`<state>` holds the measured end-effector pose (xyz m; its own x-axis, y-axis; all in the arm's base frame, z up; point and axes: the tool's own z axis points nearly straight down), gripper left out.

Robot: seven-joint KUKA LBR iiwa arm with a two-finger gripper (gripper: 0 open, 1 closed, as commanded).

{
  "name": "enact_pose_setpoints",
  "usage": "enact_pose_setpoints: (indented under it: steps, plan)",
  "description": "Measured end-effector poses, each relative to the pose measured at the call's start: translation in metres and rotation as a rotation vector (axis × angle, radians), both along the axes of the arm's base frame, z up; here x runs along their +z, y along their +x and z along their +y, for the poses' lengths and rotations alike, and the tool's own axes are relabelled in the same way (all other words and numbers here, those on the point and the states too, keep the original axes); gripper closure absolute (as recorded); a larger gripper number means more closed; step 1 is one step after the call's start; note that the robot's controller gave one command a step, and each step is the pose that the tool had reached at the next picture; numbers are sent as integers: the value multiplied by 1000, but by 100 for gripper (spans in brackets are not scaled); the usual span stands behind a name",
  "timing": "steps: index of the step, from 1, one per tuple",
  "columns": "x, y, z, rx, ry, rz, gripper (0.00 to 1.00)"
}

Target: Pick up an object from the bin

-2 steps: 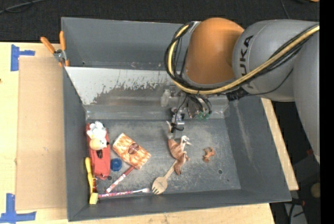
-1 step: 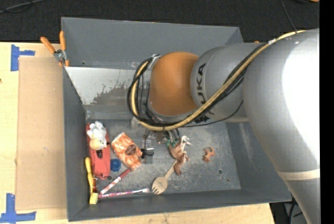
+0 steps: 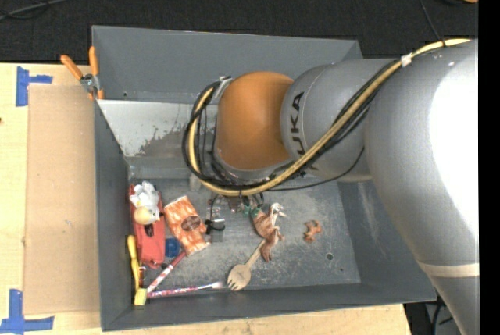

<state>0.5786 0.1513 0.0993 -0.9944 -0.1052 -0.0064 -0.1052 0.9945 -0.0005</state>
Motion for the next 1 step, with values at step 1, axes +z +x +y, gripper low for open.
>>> enact_pose_setpoints:
  steps: [1]
  plan:
    - [0,-13,44,-296,1,11,0]
